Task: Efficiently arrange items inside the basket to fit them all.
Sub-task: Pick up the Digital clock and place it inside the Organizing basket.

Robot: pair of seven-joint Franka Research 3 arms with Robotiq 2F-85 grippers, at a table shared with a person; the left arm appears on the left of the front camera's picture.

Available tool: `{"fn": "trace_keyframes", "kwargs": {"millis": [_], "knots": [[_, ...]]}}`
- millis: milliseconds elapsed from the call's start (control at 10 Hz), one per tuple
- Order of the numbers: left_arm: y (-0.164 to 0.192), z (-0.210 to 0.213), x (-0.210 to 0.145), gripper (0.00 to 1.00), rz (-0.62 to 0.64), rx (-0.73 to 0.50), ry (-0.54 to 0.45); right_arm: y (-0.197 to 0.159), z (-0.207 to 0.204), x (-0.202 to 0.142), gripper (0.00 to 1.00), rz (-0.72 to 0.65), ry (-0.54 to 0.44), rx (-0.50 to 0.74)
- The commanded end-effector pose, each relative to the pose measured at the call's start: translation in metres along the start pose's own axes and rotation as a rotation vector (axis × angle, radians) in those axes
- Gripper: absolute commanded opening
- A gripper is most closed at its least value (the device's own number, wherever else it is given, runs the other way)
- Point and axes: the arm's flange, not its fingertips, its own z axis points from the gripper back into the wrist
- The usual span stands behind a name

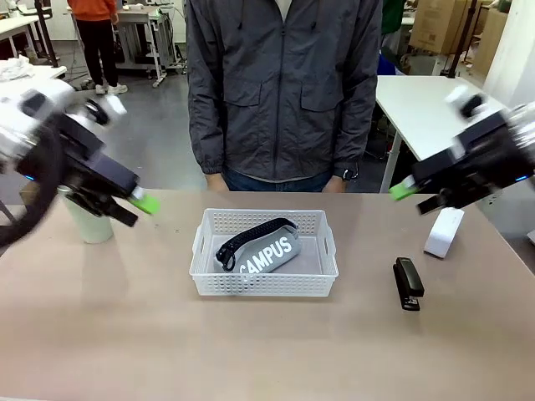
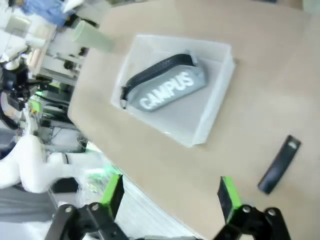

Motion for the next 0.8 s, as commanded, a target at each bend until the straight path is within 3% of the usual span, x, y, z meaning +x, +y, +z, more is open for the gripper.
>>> {"fn": "trace_keyframes", "kwargs": {"millis": [0, 300, 700], "knots": [[0.015, 0.056, -0.025, 1.00, 0.120, -0.153, -0.209, -0.022, 0.063, -0.041, 1.00, -0.188, -0.147, 0.132], [0.054, 0.156, -0.104, 1.00, 0.273, -0.229, -0.581, -0.076, 0.159, -0.108, 1.00, -0.394, -0.428, 0.183], [0.104, 0.196, -0.185, 1.00, 0.461, -0.339, -0.854, -0.157, 0.205, -0.179, 1.00, -0.626, -0.591, 0.249]]}}
